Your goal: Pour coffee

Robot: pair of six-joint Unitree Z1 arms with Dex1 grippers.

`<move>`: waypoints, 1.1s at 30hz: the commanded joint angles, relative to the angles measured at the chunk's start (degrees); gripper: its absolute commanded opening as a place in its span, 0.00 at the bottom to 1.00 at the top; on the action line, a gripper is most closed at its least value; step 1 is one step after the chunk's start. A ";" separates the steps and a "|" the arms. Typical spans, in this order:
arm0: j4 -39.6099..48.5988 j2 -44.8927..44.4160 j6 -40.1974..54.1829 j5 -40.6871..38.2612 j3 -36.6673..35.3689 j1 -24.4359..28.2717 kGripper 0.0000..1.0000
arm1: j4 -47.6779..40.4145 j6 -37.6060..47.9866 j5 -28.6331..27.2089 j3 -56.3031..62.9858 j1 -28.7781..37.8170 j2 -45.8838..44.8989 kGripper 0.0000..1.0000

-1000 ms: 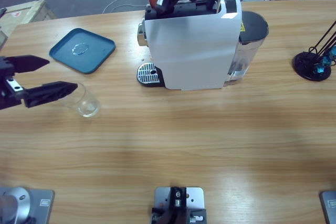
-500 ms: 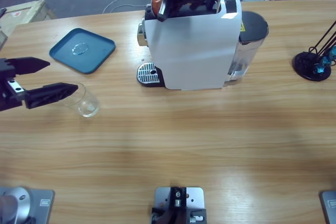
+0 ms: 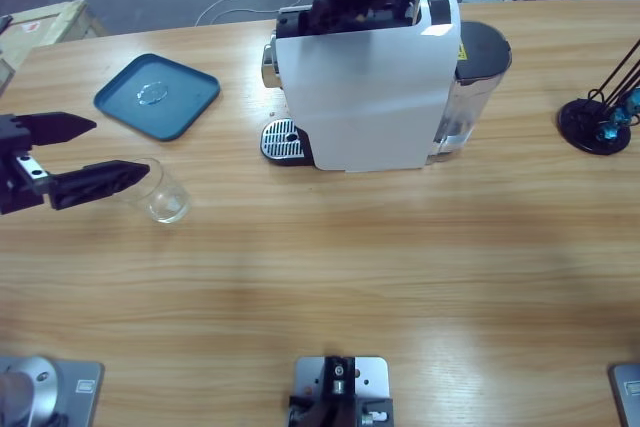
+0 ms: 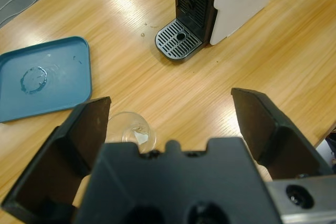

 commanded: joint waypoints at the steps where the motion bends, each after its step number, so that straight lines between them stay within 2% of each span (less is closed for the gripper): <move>1: -0.12 -0.67 -0.82 -0.68 2.12 0.11 0.99 | 0.22 19.05 3.37 3.92 9.27 -7.96 0.00; 2: -0.16 -0.72 -0.82 -0.77 2.05 0.13 0.99 | 0.20 22.84 2.43 5.38 9.69 -9.53 0.00; 4: -0.16 -1.02 -0.82 -1.12 1.91 0.13 0.99 | 0.40 31.12 -4.87 10.99 10.29 -12.87 0.00; 7: -0.11 -1.62 -0.82 -1.60 1.59 0.09 0.99 | 0.80 42.51 -9.70 18.75 10.29 -19.77 0.00; 10: -0.09 -1.64 -0.91 -1.98 1.26 0.07 0.99 | 2.82 53.15 -17.98 22.02 10.11 -23.50 0.00; 12: -0.09 -1.51 -0.91 -2.02 0.99 0.13 0.99 | 2.96 56.65 -20.99 22.41 9.37 -23.80 0.00; 15: -0.09 -1.59 -0.89 -2.07 0.85 0.11 0.99 | 0.34 59.53 -22.66 21.02 6.03 -22.46 0.00; 18: -0.03 -1.87 -0.91 -2.07 1.01 0.13 0.99 | -5.83 61.16 -21.38 19.70 -0.33 -18.75 0.00; 23: 0.26 -2.52 -0.82 -1.98 1.03 0.11 0.99 | -13.74 61.53 -10.88 16.54 -6.66 -14.41 0.00; 28: 0.21 -1.46 -0.87 -2.07 1.45 0.11 0.99 | -18.94 60.94 -2.76 15.34 -5.13 -13.36 0.00; 33: 0.18 -0.93 -0.87 -2.07 -0.01 0.09 0.99 | -20.82 60.09 0.32 13.94 -2.20 -11.00 0.00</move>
